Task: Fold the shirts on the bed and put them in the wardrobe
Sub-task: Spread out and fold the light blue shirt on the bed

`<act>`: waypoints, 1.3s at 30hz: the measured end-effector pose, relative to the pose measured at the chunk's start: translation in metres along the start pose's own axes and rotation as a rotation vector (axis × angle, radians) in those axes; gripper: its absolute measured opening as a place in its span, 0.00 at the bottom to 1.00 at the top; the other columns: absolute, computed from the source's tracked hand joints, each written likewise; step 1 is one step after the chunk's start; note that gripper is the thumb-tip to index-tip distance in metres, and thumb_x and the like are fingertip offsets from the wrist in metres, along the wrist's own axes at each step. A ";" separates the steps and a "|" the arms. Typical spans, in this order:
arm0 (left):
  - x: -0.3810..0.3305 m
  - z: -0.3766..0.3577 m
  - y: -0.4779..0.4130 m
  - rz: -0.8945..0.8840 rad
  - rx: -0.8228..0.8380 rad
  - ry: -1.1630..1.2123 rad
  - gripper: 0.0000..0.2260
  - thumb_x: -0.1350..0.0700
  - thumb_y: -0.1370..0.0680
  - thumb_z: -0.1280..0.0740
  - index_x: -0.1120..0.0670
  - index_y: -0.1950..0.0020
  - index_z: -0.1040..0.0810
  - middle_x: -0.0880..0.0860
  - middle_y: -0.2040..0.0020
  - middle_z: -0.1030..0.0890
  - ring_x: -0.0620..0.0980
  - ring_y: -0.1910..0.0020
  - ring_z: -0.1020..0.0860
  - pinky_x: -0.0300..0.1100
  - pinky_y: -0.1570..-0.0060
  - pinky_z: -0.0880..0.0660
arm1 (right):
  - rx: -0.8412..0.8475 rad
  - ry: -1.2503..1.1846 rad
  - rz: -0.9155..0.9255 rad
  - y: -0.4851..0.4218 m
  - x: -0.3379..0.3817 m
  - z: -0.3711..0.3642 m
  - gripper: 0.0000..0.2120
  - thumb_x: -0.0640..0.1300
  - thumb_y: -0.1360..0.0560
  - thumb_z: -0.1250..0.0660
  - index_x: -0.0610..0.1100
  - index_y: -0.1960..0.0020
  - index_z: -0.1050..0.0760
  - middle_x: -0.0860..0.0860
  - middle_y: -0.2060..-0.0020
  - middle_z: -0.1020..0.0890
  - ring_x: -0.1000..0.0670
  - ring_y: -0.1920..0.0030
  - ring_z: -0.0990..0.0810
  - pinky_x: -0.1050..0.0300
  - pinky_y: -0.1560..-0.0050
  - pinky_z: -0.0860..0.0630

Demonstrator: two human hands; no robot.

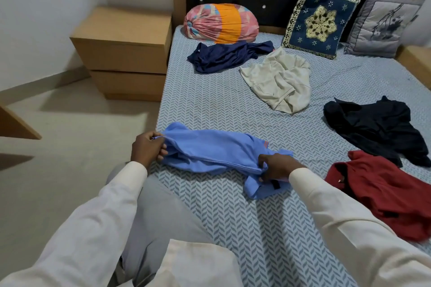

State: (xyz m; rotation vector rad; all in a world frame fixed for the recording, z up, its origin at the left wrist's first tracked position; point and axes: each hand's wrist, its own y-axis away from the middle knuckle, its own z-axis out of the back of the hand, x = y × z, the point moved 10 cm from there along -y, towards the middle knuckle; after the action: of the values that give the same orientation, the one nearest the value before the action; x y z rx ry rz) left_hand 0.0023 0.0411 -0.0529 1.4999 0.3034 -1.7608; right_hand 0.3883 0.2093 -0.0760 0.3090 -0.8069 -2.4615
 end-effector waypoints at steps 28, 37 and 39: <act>-0.285 0.004 -0.103 -0.264 -0.043 0.506 0.12 0.68 0.23 0.33 0.53 0.61 0.22 0.49 0.67 0.19 0.51 0.64 0.20 0.41 0.67 0.21 | -0.901 -0.331 -0.232 0.071 -0.103 0.333 0.21 0.41 0.26 0.36 0.51 0.34 0.23 0.40 0.41 0.18 0.37 0.44 0.19 0.50 0.54 0.26; -0.016 -0.031 -0.080 -0.004 0.142 -0.428 0.15 0.65 0.27 0.31 0.59 0.41 0.19 0.61 0.45 0.17 0.57 0.49 0.19 0.46 0.46 0.23 | -0.464 -0.124 -0.136 -0.011 -0.065 0.124 0.17 0.46 0.25 0.32 0.54 0.37 0.24 0.45 0.41 0.23 0.40 0.44 0.19 0.49 0.48 0.24; 0.002 -0.028 -0.059 -0.070 0.162 -0.771 0.14 0.60 0.29 0.30 0.52 0.44 0.17 0.55 0.42 0.18 0.55 0.42 0.20 0.42 0.43 0.25 | -0.392 -0.035 -0.132 -0.012 -0.060 0.087 0.19 0.48 0.26 0.31 0.56 0.36 0.25 0.47 0.43 0.25 0.40 0.45 0.19 0.50 0.49 0.24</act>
State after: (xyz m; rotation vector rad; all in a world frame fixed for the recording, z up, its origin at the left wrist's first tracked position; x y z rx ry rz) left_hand -0.0176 0.0972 -0.0806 0.8122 -0.1879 -2.3068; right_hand 0.4020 0.2923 -0.0113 0.1792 -0.3108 -2.6845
